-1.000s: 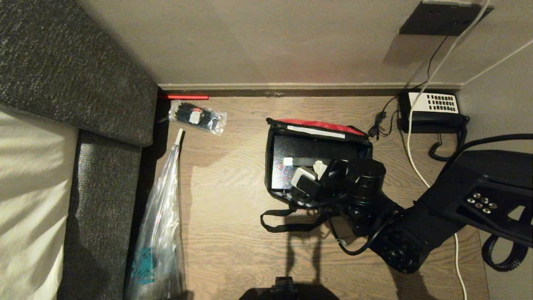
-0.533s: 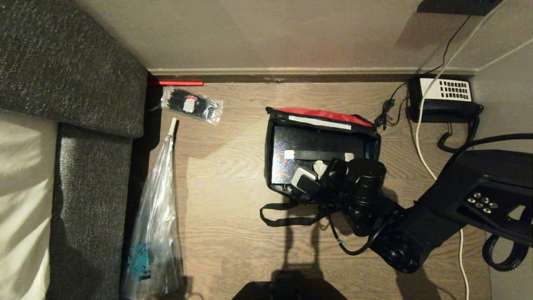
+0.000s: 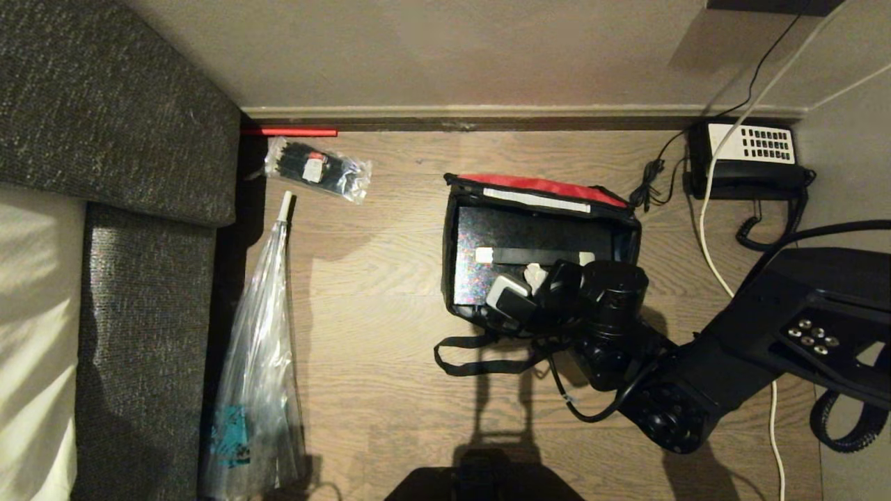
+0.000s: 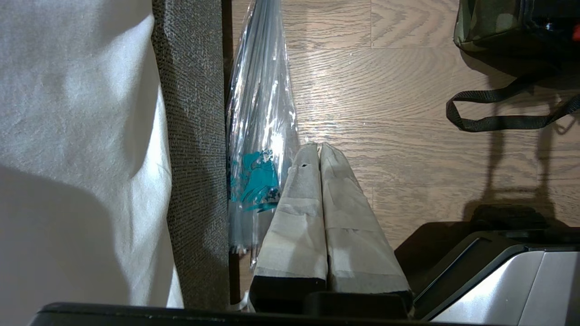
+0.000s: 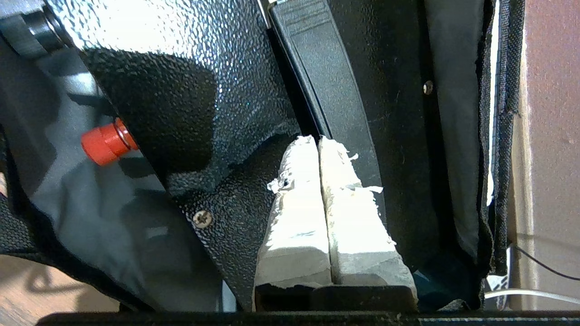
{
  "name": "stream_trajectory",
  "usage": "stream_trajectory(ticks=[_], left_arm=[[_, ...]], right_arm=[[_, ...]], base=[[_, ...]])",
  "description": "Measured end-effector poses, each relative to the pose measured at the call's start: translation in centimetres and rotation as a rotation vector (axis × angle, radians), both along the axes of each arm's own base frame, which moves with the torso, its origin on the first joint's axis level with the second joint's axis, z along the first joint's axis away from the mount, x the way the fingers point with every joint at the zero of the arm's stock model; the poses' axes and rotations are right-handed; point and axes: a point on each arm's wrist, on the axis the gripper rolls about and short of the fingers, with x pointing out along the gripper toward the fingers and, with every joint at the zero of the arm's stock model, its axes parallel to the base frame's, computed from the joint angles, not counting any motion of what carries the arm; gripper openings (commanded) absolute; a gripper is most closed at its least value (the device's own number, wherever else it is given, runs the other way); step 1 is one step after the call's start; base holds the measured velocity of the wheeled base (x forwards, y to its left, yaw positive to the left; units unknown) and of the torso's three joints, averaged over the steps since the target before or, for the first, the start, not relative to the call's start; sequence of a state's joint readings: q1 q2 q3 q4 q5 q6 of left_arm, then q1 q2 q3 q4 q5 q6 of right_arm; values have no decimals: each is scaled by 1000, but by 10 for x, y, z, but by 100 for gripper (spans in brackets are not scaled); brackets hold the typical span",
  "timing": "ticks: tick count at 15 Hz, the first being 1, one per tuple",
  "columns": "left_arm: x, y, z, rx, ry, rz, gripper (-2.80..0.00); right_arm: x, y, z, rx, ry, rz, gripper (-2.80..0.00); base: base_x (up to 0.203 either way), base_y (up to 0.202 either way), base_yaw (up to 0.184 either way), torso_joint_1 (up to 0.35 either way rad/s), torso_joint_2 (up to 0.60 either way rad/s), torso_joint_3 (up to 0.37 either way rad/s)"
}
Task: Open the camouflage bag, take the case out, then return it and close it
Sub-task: Grip the handle
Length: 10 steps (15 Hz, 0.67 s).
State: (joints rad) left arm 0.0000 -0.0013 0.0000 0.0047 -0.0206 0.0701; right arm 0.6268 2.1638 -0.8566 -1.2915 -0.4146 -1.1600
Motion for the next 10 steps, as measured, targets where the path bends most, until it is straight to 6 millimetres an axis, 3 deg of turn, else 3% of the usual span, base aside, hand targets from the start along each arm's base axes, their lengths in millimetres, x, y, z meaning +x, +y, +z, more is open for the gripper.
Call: stream_trajectory(ticks=[1, 7, 10], left_arm=[[0, 0, 0, 0, 0, 0, -280], [0, 0, 0, 0, 0, 1, -280], [0, 0, 0, 0, 0, 0, -280]], right_arm=[[1, 0, 1, -10, -22, 2, 0], [10, -9, 2, -151, -127, -20, 0], [4, -12, 3, -217, -79, -20, 0]], base=[[0, 0, 0, 0, 0, 0], [0, 0, 0, 0, 0, 0], [0, 0, 0, 0, 0, 0]])
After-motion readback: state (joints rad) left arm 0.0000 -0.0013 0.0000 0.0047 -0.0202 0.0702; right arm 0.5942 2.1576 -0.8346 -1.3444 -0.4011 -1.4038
